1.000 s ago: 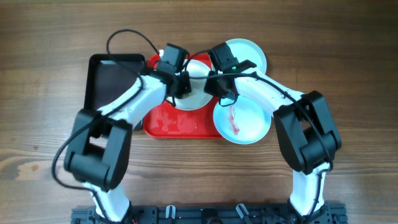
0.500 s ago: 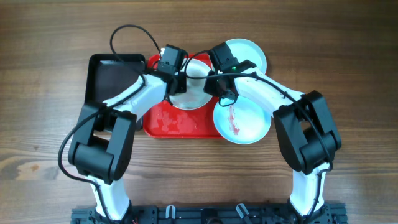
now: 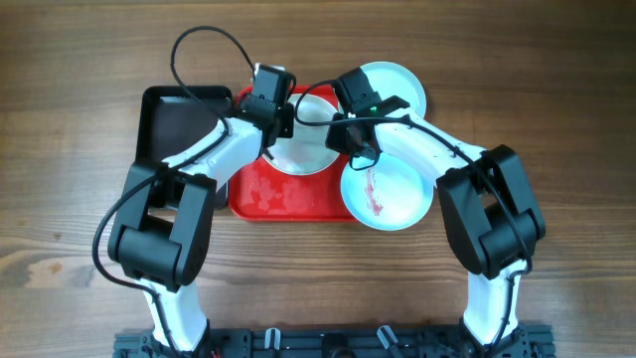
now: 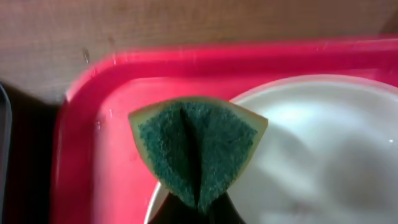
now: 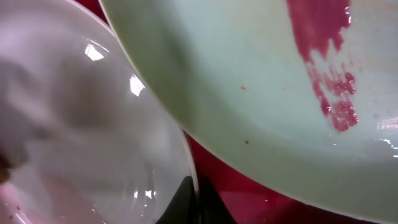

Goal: Clean dirty plates on tray and stack at the side
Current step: 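Scrub the white plate with the sponge while the right gripper holds its rim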

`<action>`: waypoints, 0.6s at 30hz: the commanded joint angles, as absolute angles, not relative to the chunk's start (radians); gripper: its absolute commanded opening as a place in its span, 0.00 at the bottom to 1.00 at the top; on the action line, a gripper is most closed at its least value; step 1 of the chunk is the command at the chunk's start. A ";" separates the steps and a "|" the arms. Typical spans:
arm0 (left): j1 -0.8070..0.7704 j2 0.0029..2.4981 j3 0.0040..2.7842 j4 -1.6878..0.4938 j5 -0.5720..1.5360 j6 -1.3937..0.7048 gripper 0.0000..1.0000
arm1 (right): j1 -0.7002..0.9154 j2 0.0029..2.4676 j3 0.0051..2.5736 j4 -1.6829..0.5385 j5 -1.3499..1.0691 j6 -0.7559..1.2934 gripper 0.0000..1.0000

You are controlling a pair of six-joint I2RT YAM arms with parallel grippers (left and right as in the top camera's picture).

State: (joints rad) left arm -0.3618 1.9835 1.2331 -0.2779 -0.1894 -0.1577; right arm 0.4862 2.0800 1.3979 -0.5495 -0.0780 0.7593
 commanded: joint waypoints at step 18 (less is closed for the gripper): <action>-0.368 1.997 1.234 -0.431 0.399 -0.139 0.04 | 0.486 2.104 1.399 -0.562 -0.053 0.751 0.04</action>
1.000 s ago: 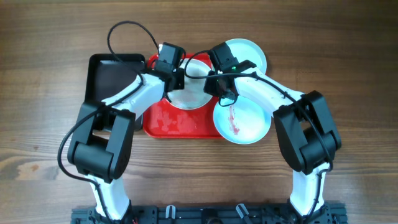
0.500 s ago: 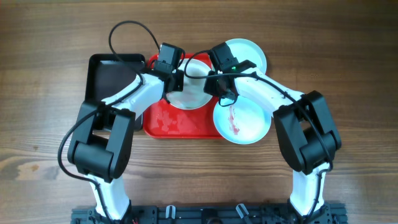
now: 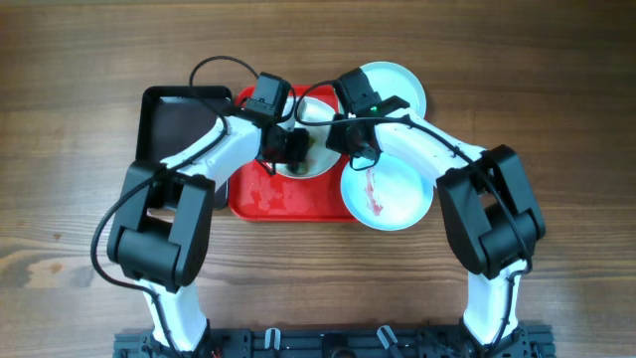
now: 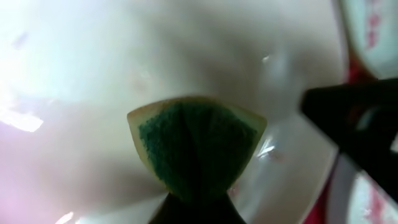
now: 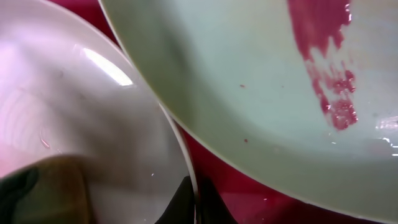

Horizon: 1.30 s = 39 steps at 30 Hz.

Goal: Clean dirty plates on tray and stack at the side
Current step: 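Scrub the white plate with the sponge while the right gripper holds its rim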

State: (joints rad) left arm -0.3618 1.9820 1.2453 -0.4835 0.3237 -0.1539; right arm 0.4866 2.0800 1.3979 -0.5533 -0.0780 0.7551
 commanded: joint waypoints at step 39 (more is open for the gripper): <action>-0.354 1.995 1.230 -0.669 0.239 -0.397 0.04 | 0.486 2.104 1.399 -0.579 -0.235 0.601 0.07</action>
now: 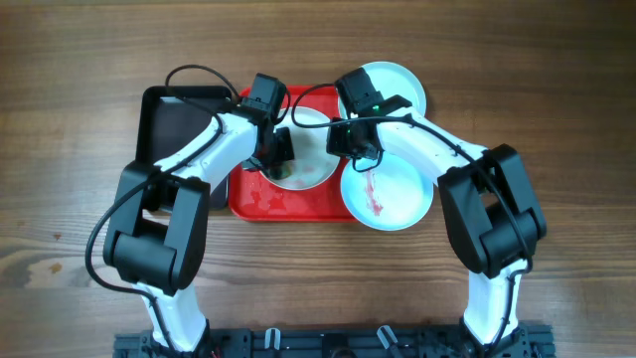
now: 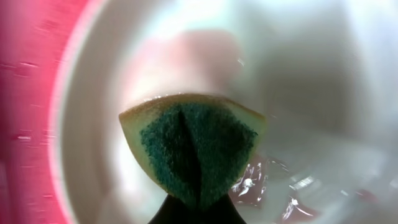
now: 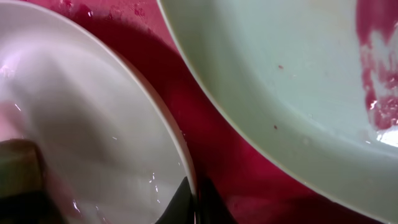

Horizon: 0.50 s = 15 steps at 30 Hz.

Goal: Clean dirty plates on tray and stack at the side
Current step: 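Scrub the white plate with the sponge while the right gripper holds its rim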

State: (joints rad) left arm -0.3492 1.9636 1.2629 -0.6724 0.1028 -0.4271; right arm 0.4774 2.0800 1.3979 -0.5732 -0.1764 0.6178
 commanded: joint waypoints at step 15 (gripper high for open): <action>-0.347 1.990 1.234 -0.618 0.235 -0.400 0.04 | 0.495 2.137 1.399 -0.562 -0.242 0.613 0.04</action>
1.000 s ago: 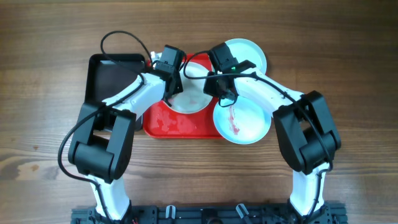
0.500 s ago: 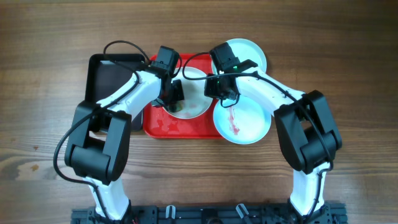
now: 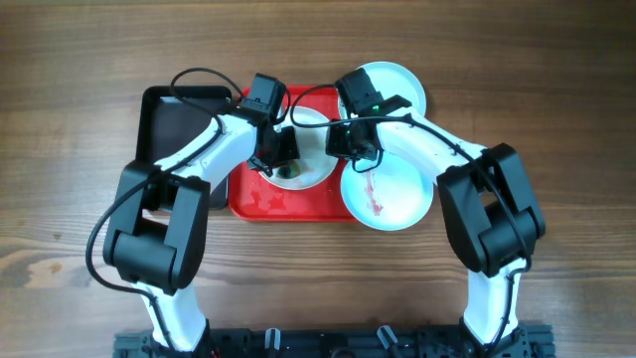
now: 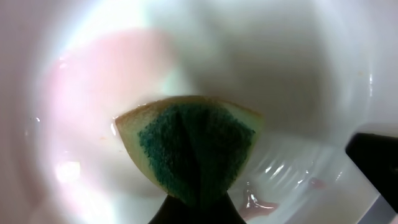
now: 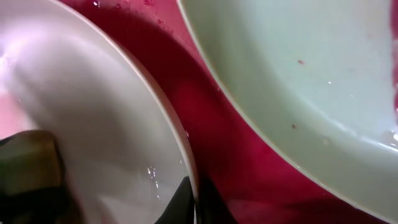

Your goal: Clean dirty plates on tray and stack at the side

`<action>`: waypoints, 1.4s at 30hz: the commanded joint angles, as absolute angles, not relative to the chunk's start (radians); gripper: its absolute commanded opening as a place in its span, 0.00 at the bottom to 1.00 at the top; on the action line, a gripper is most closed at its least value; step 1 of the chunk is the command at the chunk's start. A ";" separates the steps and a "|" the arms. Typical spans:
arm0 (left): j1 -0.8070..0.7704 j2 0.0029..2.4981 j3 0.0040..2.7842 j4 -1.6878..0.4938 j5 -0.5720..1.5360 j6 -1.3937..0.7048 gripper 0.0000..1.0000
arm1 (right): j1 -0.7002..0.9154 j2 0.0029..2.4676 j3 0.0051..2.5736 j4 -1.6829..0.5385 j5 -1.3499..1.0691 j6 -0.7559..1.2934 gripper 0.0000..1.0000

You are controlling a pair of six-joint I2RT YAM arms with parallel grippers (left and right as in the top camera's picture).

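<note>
A white plate (image 3: 310, 149) lies on the red tray (image 3: 268, 199). My left gripper (image 3: 283, 164) is shut on a folded green and yellow sponge (image 4: 189, 149), pressed into the wet plate (image 4: 280, 74); a red smear (image 4: 261, 202) lies near the sponge. My right gripper (image 3: 343, 139) is shut on the white plate's rim (image 5: 186, 158), one finger on each side. A pale green plate (image 3: 388, 194) with a red stain (image 3: 373, 194) overlaps the tray's right edge. Another pale green plate (image 3: 402, 85) sits behind.
A black tray (image 3: 174, 124) stands left of the red tray. Both arms cross over the red tray (image 5: 236, 143), their cables looping above it. Bare wooden table (image 3: 556, 89) surrounds everything.
The sponge has shifted a little to the right inside the white plate. My right gripper still holds the rim, its view slightly shifted along the tray.
The sponge was first held over the tray at the plate's left rim. Then it was inside the plate near my right gripper. Later it was at the plate's lower left part, and now nearer the middle. My right gripper held the rim throughout.
</note>
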State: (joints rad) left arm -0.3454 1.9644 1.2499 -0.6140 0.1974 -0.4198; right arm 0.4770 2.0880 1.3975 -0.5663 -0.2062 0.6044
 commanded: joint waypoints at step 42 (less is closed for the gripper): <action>-0.076 1.698 1.283 -0.735 0.209 -0.480 0.04 | 0.578 1.720 1.400 -0.753 0.379 0.445 0.04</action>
State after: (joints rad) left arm -0.0772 1.7100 1.2736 -0.7399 0.2001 -0.4698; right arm 0.5251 1.7718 1.3960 -0.7357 0.1513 0.4644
